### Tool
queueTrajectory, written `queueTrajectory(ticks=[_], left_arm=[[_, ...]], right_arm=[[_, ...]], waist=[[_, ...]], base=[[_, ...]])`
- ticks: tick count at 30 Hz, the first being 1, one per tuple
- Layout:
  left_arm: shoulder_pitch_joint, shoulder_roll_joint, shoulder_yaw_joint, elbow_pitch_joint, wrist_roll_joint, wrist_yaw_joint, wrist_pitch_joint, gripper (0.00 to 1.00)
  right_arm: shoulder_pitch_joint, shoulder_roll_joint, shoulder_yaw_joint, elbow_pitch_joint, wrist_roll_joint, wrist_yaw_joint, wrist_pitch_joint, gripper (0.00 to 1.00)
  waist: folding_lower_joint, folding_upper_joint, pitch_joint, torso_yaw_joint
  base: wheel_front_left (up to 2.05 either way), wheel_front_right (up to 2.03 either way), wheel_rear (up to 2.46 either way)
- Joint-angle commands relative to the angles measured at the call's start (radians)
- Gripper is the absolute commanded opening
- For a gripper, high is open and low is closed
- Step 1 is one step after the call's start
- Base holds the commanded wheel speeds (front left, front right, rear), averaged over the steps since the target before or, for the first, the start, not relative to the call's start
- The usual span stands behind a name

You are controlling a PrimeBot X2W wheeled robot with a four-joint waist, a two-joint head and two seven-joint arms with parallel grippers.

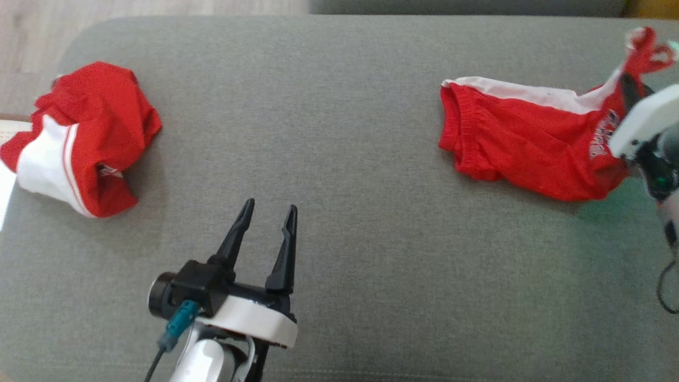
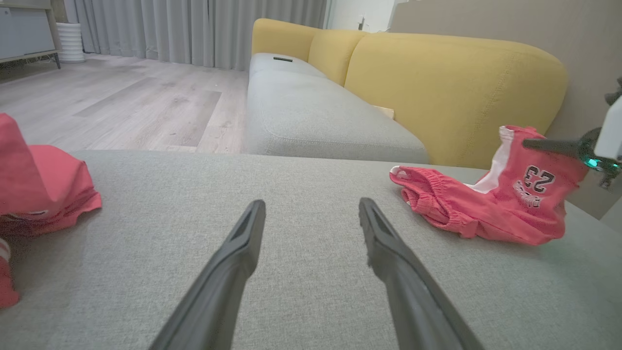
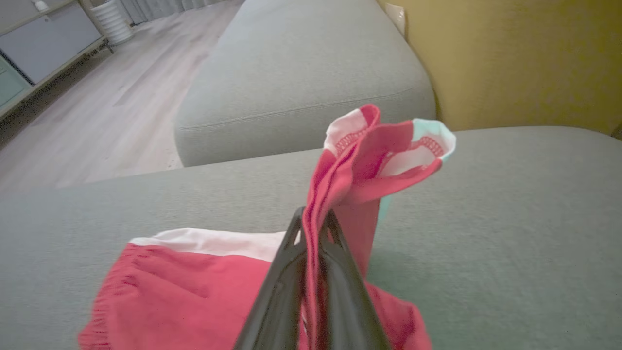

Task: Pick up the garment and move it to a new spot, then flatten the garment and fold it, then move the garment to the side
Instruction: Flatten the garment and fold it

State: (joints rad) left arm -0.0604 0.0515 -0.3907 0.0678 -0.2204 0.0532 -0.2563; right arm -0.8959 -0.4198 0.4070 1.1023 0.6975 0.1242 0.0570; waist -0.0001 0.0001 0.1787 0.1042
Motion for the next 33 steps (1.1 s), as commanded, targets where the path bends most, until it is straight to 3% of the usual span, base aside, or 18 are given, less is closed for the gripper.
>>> queueTrajectory(ticks=[1,15,17,18,23,33], left_arm=[[-0.014,-0.001,0.022,-0.03,0.002,-0.001,-0.005,1.0],[-0.008,-0.001,-0.017,-0.015,-0.026,0.001,-0.005,1.0],[-0.008,-0.001,-0.021,-0.011,-0.031,0.004,-0.005,1.0],[-0.008,-0.001,-0.022,-0.009,-0.033,0.005,-0.005,1.0],[0.0,-0.001,-0.021,-0.002,-0.039,0.01,-0.005,1.0],[0.052,-0.001,0.046,0.007,-0.036,0.014,-0.005,1.0]], right_arm=[[-0.02,0.01,0.021,-0.049,0.01,0.007,0.004,0.0],[0.037,0.141,0.107,-0.203,0.039,0.007,0.103,0.0],[0.061,0.15,0.129,-0.231,0.048,0.007,0.13,0.86],[0.072,0.15,0.134,-0.246,0.054,0.007,0.135,1.0],[0.127,0.135,0.126,-0.342,0.09,0.007,0.104,1.0],[0.28,0.079,0.041,-0.498,0.081,0.007,-0.081,1.0]], waist=[[0.0001,-0.0001,-0.017,0.018],[0.0001,-0.0001,-0.021,0.116],[0.0001,-0.0001,-0.02,0.121],[0.0001,-0.0001,-0.02,0.122],[0.0001,-0.0001,-0.037,0.113],[0.0001,-0.0001,-0.12,0.023]], base=[[0.0,0.0,0.0],[0.0,0.0,0.0],[0.0,0.0,0.0],[0.0,0.0,0.0],[0.0,0.0,0.0],[0.0,0.0,0.0]])
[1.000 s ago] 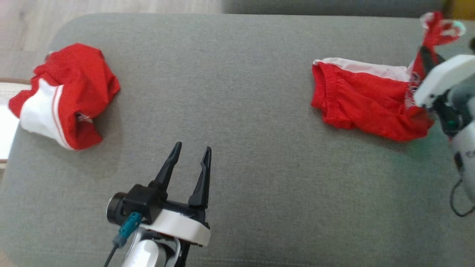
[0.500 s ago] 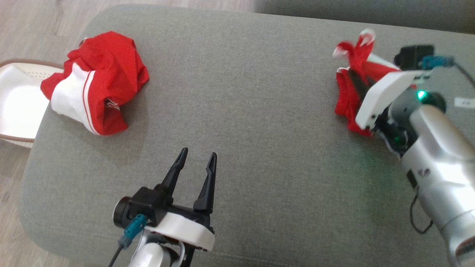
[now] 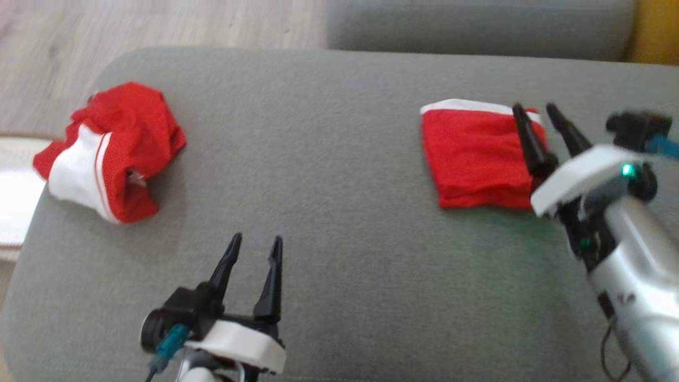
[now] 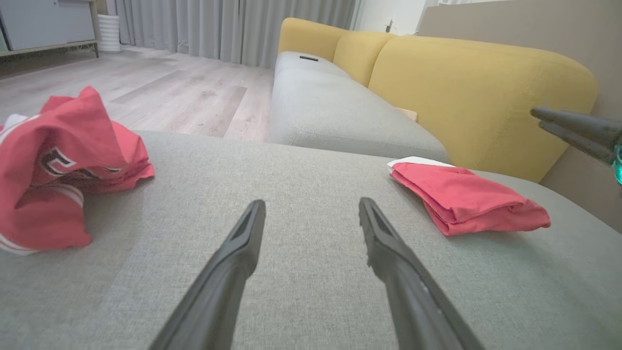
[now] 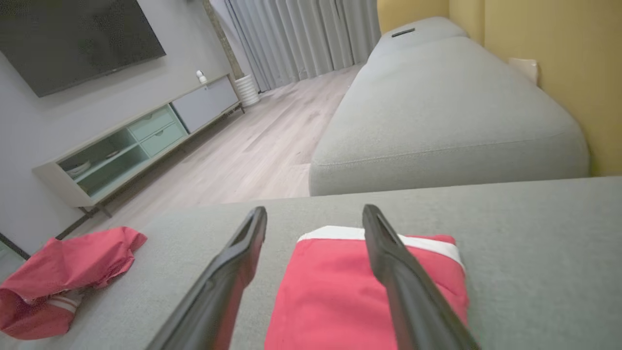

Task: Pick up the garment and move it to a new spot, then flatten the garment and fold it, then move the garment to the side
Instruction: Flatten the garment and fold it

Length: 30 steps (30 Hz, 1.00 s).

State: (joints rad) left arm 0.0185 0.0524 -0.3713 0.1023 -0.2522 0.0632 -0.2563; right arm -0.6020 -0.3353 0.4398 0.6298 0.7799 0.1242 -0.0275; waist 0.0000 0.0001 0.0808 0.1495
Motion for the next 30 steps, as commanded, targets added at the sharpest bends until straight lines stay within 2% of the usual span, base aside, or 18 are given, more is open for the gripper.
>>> queueTrajectory(ticks=[1,6,11,20,30], left_arm=[[-0.009,-0.002,0.051,-0.029,-0.007,0.003,-0.005,1.0],[0.041,-0.002,0.112,-0.039,-0.007,0.003,-0.005,1.0],[0.087,-0.002,0.163,-0.063,-0.003,0.006,-0.006,1.0],[0.165,-0.002,0.21,-0.071,-0.003,0.01,-0.006,1.0],[0.232,-0.002,0.233,-0.079,0.004,0.028,-0.006,1.0]], right_arm=[[0.031,-0.004,-0.005,-0.045,-0.014,0.007,-0.044,1.0],[0.151,0.021,-0.018,-0.072,-0.065,0.007,-0.152,1.0],[0.254,0.055,-0.038,-0.098,-0.169,0.007,-0.221,1.0],[0.491,0.156,-0.194,-0.26,-0.348,0.007,-0.234,1.0],[0.636,0.195,-0.232,-0.364,-0.462,0.007,-0.234,1.0]], waist=[[0.0,-0.0001,-0.044,-0.048],[0.0,-0.0001,-0.094,-0.111],[0.0,-0.0001,-0.115,-0.163],[0.0,-0.0001,-0.162,-0.211],[0.0,-0.0001,-0.195,-0.229]], base=[[0.0,0.0,0.0],[0.0,0.0,0.0],[0.0,0.0,0.0],[0.0,0.0,0.0],[0.0,0.0,0.0]])
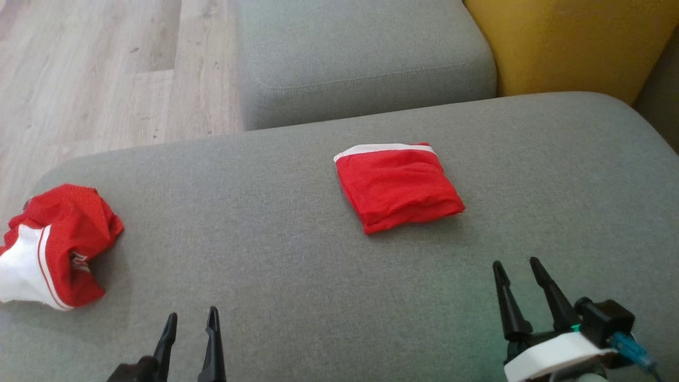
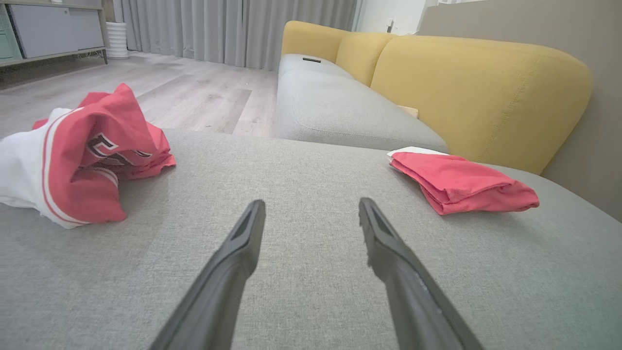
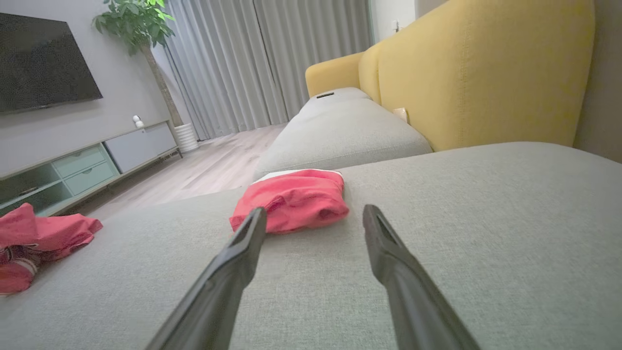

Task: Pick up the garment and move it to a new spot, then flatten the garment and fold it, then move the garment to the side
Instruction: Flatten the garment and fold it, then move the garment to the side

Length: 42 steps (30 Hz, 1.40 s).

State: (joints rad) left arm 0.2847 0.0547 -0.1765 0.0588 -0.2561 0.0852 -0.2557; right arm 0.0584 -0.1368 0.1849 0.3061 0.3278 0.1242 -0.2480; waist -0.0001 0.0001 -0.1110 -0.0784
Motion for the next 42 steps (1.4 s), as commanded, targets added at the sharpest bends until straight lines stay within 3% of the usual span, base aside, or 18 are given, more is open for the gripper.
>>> queueTrajectory(ticks=[1,42], left_arm=[[-0.031,-0.005,0.037,-0.036,0.009,0.008,-0.006,1.0],[-0.01,-0.005,0.023,-0.032,0.048,-0.01,-0.006,1.0]], right_arm=[[-0.021,-0.005,0.029,-0.042,-0.015,0.007,-0.014,1.0],[-0.009,-0.002,0.031,-0.056,-0.046,0.007,-0.014,1.0]], waist=[[0.0001,-0.0001,-0.006,-0.001],[0.0001,-0.0001,0.002,0.073]], base=[[0.0,0.0,0.0],[0.0,0.0,0.0]])
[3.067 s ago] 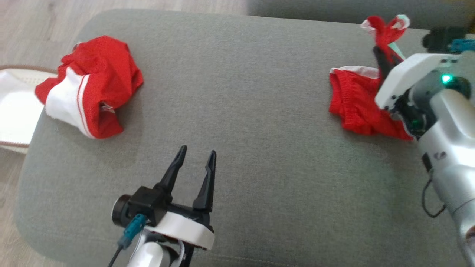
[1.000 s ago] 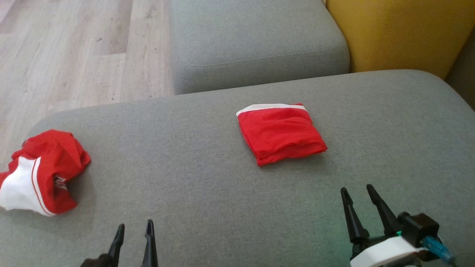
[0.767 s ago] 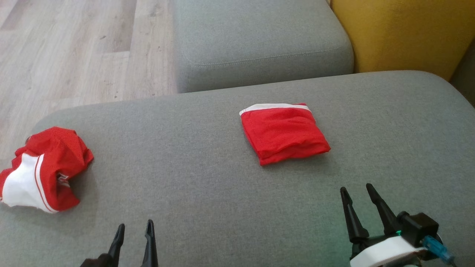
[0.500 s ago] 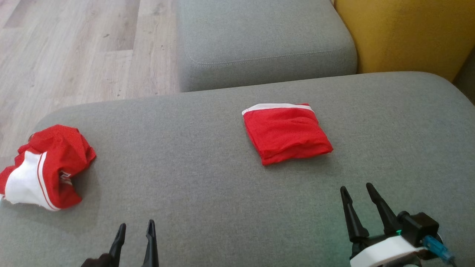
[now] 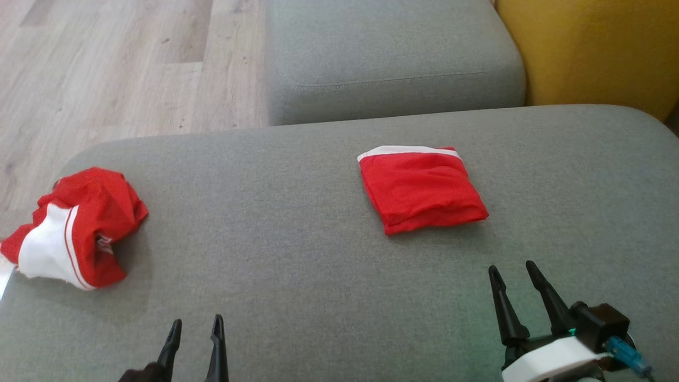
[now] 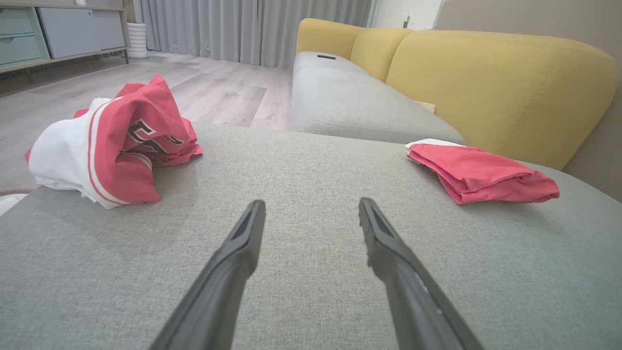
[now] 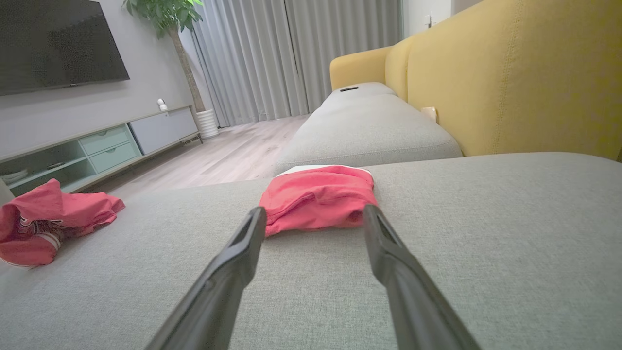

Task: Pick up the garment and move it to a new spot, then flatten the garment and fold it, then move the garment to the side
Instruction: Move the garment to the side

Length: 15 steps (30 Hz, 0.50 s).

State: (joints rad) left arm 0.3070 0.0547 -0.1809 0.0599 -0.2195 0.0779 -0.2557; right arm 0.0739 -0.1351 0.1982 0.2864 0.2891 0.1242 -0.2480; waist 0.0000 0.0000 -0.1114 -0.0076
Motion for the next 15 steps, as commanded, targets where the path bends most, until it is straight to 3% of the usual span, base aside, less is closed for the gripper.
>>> queueTrajectory(ticks=[1,15], left_arm=[[-0.033,-0.005,0.026,-0.034,0.013,-0.003,-0.006,1.0],[-0.05,-0.005,0.009,-0.043,0.029,-0.007,-0.006,1.0]], right_arm=[[-0.024,-0.004,0.017,-0.037,-0.008,0.007,-0.014,1.0],[-0.055,-0.014,0.002,-0.039,-0.016,0.007,-0.014,1.0]], waist=[[0.0,0.0,0.004,0.006],[0.0,0.0,0.067,0.051]], base=[[0.0,0.0,0.0],[0.0,0.0,0.0]])
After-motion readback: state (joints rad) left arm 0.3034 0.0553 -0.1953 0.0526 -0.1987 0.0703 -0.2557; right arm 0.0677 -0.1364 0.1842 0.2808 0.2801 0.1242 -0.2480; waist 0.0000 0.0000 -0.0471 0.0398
